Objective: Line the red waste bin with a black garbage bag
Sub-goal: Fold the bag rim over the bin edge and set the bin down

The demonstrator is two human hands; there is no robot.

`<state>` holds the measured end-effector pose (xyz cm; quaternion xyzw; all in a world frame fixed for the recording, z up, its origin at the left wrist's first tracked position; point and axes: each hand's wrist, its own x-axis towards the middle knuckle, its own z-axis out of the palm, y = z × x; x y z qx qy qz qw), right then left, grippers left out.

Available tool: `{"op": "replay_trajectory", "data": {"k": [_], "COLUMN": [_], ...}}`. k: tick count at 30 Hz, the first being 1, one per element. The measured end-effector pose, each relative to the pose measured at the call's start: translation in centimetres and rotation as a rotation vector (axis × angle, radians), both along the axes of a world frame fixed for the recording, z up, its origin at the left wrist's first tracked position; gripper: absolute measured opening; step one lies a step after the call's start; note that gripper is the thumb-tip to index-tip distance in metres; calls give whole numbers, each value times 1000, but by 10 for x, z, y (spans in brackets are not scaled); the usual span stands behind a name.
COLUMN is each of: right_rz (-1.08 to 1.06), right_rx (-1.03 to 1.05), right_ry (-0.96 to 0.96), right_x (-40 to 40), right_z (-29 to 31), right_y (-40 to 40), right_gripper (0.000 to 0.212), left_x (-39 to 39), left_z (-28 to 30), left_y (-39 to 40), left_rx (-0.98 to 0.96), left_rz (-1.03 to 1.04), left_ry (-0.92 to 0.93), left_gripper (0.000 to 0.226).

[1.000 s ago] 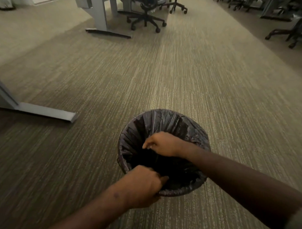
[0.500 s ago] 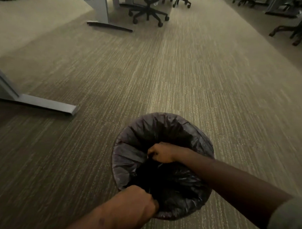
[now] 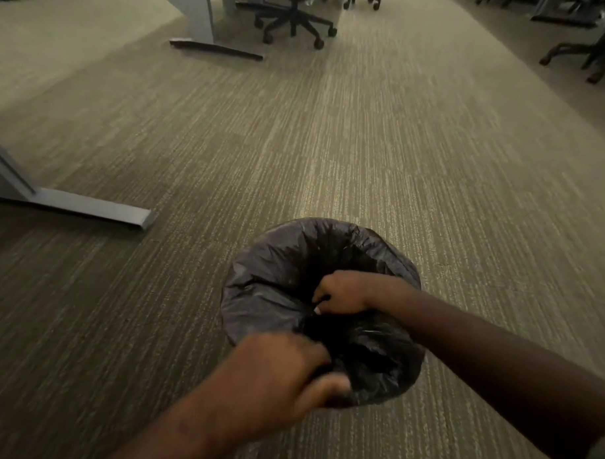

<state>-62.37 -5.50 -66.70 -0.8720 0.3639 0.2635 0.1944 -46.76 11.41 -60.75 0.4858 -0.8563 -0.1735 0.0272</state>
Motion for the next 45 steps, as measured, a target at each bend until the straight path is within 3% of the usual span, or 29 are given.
{"op": "replay_trajectory", "data": {"k": [2, 3, 5, 7, 10, 13, 17, 20, 22, 24, 27, 28, 30, 32, 34, 36, 40, 43, 45], "right_rz": [59, 82, 177, 272, 287, 214, -78, -50, 73, 101, 112, 75, -129, -354, -563, -674, -892, -997, -1028], "right_rx": [-120, -127, -69, 32, 121, 154, 207, 250, 253, 135, -425, -639, -866, -776, -602, -529, -299, 22, 89], "right_ry": [-84, -76, 75, 273, 471, 495, 493, 522, 426, 199, -207, -314, -377, -305, -387, -496, -620, -754, -829], "right_x": [-10, -14, -15, -10, 2, -1, -21, -21, -13, -8, -23, -31, -47, -58, -65, -71, -83, -93, -99], "right_z": [18, 22, 19, 5, -22, -43, -51, -37, -21, 3, 21, 22, 21, 18, 11, 4, 3, 7, 18], "right_y": [12, 20, 33, 38, 37, 34, 24, 26, 30, 29, 23, 23, 27, 29, 27, 19, -5, -12, -2], "right_gripper": [30, 32, 47, 62, 62, 58, 69, 63, 55, 46, 28, 25, 33, 55, 62, 56, 21, 41, 49], "left_x": [2, -1, -16, -32, -36, -21, -14, -17, -16, -12, 1, 5, 11, 13, 15, 20, 30, 36, 42], "left_z": [1, -3, -21, -48, -87, -112, -116, -106, -92, -78, -67, -65, -59, -60, -63, -65, -60, -57, -53], "left_y": [-22, -35, -64, -90, -108, -118, -122, -122, -121, -122, -126, -129, -135, -141, -150, -162, -188, -191, -184], "left_rx": [-256, -278, -172, -6, 92, 92, 144, 138, 49, -177, -688, -765, -702, -506, -361, -281, -16, 168, 180], "left_rz": [130, 177, 186, 97, -42, -15, 27, -2, -80, -85, 3, 87, 267, 393, 439, 449, 477, 526, 624], "left_ry": [115, 121, 25, -267, -594, -635, -609, -622, -604, -400, -28, 16, -31, -91, -95, -17, 127, 251, 390], "left_gripper": [44, 36, 26, 30, 43, 49, 47, 42, 36, 31, 19, 19, 34, 51, 52, 44, 40, 53, 62]}}
